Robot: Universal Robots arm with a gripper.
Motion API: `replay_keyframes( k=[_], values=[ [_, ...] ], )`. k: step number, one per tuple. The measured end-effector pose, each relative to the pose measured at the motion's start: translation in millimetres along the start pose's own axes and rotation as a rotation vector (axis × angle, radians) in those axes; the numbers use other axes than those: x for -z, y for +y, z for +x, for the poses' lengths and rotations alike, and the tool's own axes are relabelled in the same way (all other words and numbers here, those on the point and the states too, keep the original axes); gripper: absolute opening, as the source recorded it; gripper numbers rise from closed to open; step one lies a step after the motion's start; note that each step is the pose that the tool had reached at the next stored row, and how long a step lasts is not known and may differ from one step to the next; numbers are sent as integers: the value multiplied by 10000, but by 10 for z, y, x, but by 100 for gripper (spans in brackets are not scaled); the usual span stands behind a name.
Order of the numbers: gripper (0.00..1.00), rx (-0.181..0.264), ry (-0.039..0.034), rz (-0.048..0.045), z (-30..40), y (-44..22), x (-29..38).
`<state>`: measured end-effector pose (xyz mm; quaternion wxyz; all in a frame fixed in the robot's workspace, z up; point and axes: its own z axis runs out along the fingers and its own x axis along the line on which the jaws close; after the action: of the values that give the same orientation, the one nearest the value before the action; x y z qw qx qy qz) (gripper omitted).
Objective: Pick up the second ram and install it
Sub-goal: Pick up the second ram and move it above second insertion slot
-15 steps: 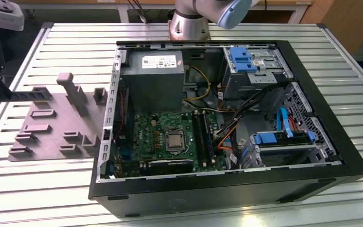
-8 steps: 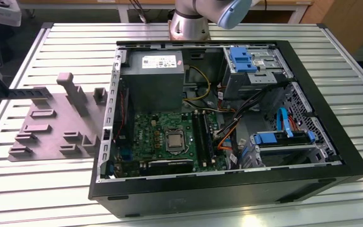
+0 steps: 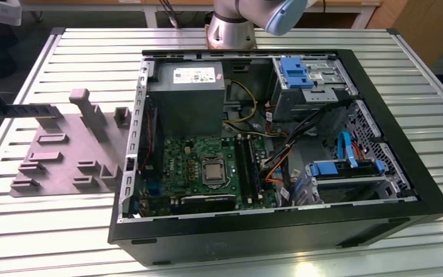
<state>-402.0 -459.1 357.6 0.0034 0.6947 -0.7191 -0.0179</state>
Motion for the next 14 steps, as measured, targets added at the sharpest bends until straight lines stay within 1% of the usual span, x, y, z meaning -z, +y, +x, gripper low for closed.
replay_keyframes(
  k=[14],
  values=[
    [14,0,-1,2,-4,5,161]
  ],
)
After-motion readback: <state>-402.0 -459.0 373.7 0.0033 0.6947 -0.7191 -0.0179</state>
